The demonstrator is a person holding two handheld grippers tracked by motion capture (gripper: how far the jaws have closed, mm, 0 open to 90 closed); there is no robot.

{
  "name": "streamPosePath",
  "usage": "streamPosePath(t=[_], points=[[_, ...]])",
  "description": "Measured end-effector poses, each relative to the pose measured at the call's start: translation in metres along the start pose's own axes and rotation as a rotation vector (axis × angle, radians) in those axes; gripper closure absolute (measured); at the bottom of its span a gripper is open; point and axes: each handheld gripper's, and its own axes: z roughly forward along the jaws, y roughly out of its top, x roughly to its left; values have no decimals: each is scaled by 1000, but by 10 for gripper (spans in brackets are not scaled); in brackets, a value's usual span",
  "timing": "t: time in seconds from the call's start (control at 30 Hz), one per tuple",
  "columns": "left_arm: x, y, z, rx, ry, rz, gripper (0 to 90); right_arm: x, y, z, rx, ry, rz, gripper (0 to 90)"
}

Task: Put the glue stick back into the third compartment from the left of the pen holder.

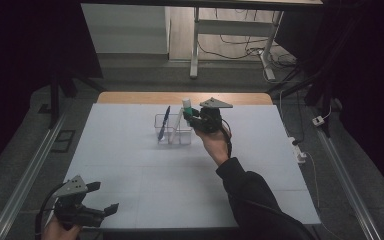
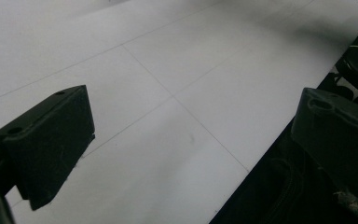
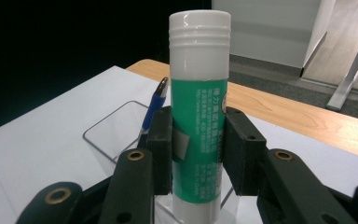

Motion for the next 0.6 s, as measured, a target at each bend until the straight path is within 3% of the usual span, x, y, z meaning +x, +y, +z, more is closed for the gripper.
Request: streamPosePath(t=[0.6], points=[[-2,1,2,21,0,18,0,-3,-12,26,24,-26,25,662]])
